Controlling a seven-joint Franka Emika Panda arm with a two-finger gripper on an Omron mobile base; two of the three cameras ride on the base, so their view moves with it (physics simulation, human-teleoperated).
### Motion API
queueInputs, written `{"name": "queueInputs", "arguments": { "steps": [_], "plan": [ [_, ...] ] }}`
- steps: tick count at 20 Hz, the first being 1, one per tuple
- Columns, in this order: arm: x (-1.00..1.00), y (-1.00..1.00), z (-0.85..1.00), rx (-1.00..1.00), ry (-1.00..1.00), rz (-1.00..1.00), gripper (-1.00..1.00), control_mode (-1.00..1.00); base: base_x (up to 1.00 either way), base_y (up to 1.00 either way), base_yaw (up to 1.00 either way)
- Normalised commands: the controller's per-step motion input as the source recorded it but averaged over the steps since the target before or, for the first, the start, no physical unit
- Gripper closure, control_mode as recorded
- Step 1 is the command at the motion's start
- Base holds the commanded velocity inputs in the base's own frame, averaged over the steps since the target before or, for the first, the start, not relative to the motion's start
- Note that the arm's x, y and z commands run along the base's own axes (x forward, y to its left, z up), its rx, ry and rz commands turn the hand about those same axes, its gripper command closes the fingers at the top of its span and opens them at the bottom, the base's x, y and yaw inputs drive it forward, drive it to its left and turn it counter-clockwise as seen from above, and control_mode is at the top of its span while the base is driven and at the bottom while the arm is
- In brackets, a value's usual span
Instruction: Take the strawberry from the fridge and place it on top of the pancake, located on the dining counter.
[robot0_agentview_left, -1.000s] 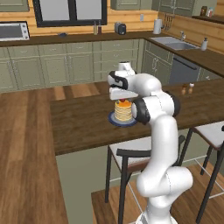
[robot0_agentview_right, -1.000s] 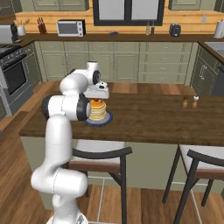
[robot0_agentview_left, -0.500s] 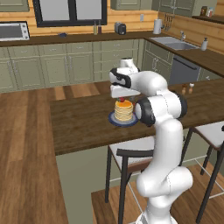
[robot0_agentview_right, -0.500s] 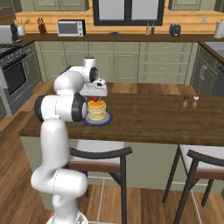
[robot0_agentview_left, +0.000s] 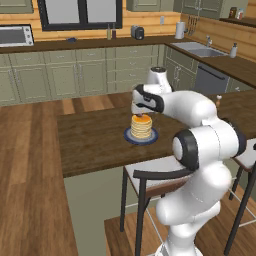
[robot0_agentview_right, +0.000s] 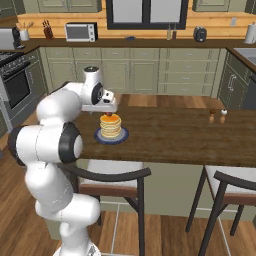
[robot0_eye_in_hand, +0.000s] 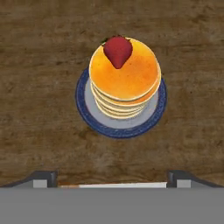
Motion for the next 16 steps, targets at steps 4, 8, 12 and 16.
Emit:
{"name": "queueInputs", "arguments": {
  "steps": [4,8,12,16],
  "plan": [
    [-0.99,0.02,0.72,0.00,-0.25,0.06,-1.00,-1.00,0.00,0.00,0.00],
    [-0.76,0.25,1.00,-0.04,-0.03,0.00,-1.00,-1.00,0.00,0.00,0.00],
    [-0.85,0.27,0.50,-0.06,-0.02,-0.04,-1.00,-1.00,0.00,0.00,0.00],
    [-0.76,0.56,0.41,-0.15,0.00,-0.13,-1.00,-1.00,0.00,0.00,0.00]
  ]
}}
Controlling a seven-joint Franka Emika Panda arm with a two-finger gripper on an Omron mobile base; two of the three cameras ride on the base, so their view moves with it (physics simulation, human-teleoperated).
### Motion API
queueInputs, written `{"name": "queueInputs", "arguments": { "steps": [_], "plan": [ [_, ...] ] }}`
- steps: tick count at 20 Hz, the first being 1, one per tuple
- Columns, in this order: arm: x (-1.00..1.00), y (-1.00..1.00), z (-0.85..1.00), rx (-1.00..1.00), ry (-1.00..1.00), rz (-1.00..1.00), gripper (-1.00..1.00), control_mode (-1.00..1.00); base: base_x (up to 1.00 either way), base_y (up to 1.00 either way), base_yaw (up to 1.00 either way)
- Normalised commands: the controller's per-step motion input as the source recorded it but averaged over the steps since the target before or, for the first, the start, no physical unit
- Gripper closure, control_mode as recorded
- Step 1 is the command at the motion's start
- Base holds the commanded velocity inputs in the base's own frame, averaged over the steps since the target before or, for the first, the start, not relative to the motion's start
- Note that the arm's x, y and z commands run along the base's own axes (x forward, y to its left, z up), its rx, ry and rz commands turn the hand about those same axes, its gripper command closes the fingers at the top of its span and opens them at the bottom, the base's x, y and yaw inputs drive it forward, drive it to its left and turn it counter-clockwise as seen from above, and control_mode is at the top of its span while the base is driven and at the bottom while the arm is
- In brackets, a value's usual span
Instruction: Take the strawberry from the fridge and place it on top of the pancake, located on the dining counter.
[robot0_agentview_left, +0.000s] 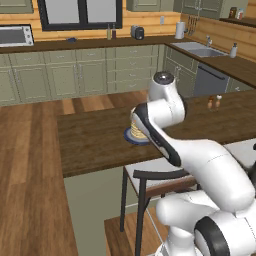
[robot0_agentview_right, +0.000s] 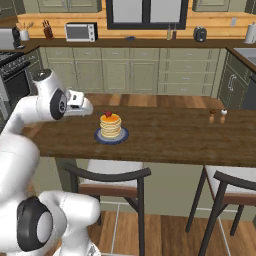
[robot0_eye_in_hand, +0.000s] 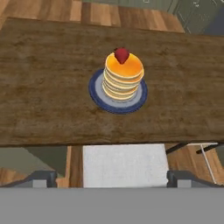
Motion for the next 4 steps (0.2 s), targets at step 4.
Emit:
{"name": "queueInputs", "arguments": {
  "steps": [4],
  "plan": [
    [-0.92,0.31,0.30,-0.11,0.00,-0.14,-1.00,-1.00,0.00,0.00,0.00]
  ]
}}
